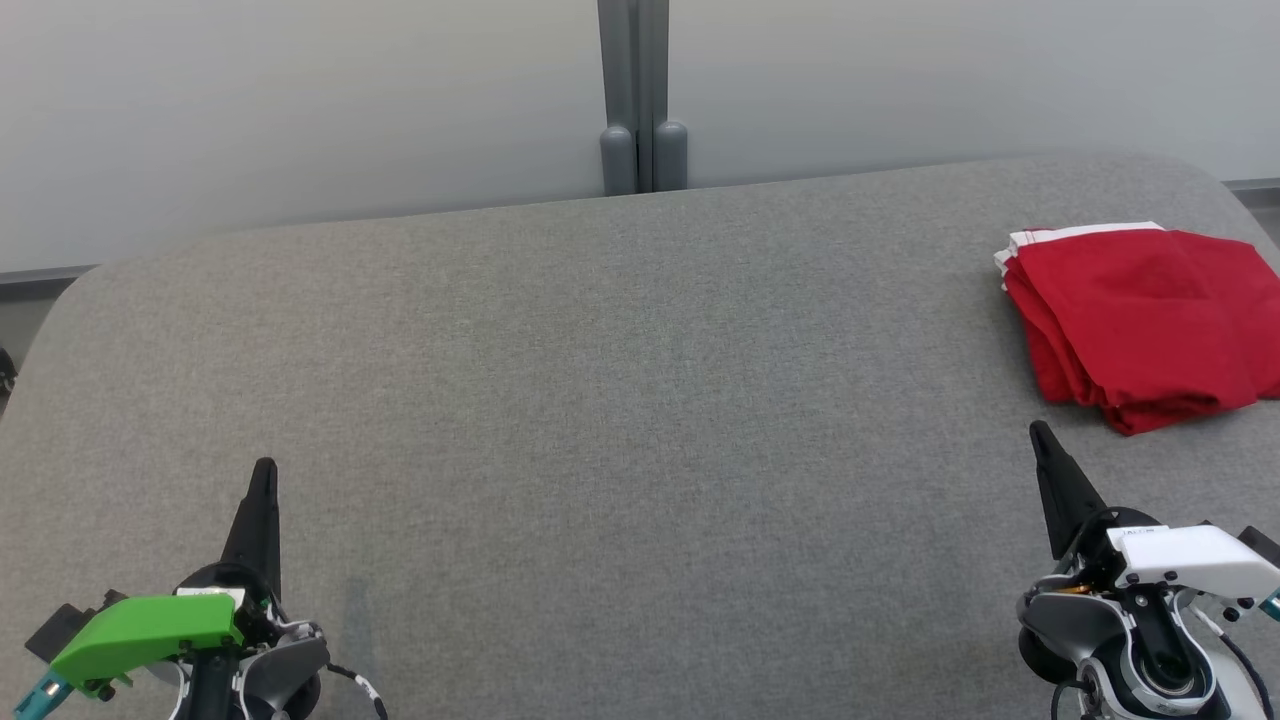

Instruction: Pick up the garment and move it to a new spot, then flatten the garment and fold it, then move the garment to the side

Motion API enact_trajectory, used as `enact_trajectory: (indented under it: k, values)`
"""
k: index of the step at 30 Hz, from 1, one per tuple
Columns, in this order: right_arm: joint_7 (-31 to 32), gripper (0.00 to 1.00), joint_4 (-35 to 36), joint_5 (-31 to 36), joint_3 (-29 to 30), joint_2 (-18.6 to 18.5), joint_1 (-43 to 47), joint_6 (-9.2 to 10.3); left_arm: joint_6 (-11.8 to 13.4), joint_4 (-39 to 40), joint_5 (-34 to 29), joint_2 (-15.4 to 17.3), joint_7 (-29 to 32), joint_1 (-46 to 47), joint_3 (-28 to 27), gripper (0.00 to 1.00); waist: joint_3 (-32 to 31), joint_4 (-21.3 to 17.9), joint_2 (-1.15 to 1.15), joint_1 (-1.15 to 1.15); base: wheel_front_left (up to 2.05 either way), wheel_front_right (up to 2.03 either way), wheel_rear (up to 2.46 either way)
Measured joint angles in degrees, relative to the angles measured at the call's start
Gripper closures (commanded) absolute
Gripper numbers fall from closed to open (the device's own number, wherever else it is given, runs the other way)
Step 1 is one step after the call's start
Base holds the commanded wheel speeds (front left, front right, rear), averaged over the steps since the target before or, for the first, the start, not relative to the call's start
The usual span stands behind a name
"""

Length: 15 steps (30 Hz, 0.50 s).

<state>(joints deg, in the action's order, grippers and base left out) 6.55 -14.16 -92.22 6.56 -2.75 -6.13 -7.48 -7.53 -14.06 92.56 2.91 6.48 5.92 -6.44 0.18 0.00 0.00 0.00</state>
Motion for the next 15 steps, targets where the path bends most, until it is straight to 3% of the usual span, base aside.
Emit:
enact_trajectory:
  k: [15]
  values:
    - [0.0,1.0,0.0,0.0,0.0,0.0,0.0,0.0,0.0,0.0,0.0,0.0,0.0,0.0,0.0,1.0,0.0,0.0,0.0,0.0,0.0,0.0,0.0]
